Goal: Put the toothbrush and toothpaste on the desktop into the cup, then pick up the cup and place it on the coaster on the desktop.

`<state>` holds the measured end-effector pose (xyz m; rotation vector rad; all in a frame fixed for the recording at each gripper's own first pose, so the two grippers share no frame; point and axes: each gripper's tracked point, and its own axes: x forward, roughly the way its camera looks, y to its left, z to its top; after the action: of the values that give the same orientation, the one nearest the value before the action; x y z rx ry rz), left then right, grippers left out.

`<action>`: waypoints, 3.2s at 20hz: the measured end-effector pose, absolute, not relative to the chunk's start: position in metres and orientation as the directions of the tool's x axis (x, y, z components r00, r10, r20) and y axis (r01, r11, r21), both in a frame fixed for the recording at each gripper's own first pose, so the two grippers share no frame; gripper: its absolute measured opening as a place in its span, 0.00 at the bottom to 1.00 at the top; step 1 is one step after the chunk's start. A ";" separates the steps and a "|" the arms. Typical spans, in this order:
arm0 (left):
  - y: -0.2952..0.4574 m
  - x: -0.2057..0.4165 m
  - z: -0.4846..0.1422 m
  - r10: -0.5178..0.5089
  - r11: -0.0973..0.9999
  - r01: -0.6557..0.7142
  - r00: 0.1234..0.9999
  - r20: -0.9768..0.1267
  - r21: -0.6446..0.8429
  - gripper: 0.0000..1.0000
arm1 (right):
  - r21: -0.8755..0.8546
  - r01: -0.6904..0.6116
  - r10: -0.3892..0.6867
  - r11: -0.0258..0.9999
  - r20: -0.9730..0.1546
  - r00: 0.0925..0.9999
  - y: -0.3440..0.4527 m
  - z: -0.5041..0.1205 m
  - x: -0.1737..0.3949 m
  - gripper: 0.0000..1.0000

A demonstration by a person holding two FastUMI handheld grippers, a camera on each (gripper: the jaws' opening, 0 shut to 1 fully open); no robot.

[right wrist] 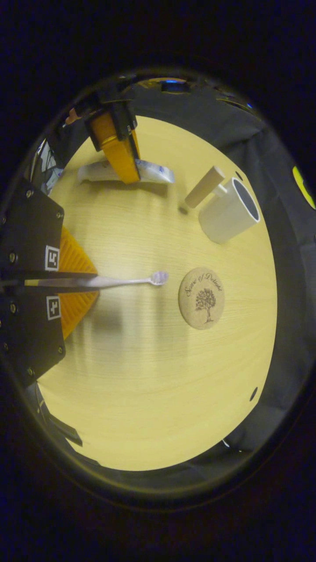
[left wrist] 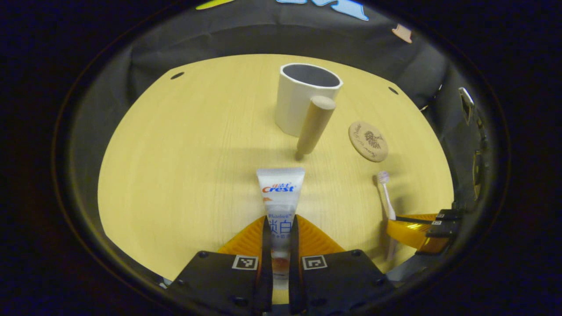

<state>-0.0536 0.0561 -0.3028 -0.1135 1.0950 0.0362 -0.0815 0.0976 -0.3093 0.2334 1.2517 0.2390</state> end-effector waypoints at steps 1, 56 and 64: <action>0.056 -0.052 -0.296 -0.036 0.992 -0.086 0.474 -0.880 -0.088 0.22 | 0.313 -0.054 0.314 0.948 -0.896 0.313 0.098 -0.305 -0.080 0.06; 0.010 0.203 -0.174 -0.173 0.985 0.152 0.919 -0.354 -0.084 0.29 | 0.287 -0.114 0.255 0.951 -0.518 0.817 0.068 -0.156 0.017 0.06; 0.015 0.179 -0.194 -0.165 0.986 0.155 0.893 -0.419 -0.058 0.44 | 0.283 -0.138 0.271 0.949 -0.511 0.816 0.075 -0.153 0.024 0.06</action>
<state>0.1794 0.0153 -0.1943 -0.0228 0.4368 -0.1662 0.0243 0.0751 -0.1525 0.2386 0.5774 0.2198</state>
